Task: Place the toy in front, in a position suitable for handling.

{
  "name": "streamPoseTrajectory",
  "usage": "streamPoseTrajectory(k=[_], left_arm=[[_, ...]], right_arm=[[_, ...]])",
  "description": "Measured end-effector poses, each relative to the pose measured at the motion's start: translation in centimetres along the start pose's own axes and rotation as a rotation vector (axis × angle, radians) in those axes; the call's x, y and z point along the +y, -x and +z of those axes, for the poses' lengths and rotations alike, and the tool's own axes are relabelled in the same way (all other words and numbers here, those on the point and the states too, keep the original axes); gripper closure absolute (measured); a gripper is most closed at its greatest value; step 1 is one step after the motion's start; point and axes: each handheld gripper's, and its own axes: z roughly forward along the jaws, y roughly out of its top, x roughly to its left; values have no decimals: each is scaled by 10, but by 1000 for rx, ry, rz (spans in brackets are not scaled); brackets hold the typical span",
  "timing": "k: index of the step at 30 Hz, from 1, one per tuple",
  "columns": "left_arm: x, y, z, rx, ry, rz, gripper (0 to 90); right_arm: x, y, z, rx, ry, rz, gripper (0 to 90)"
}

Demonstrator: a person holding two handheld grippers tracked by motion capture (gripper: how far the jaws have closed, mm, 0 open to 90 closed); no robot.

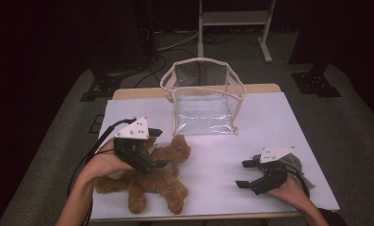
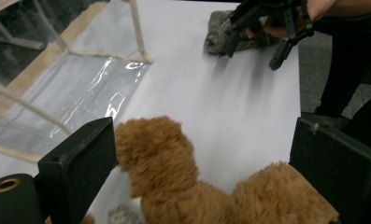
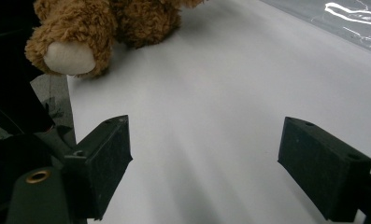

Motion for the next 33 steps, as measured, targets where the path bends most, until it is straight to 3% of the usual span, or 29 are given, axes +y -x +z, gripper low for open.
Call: streamPoseTrajectory(k=[6,18,33], left_arm=[[-9,-9,-7,-5,-21,-1,65],[-30,-32,-12,-4,-47,-48,65],[-52,-56,-6,-5,-91,-87,101]], right_arm=[[0,-1,2,7,-9,-7,157],[-1,-2,5,16,-22,-12,157],[-1,-3,8,28,-33,-13,157]])
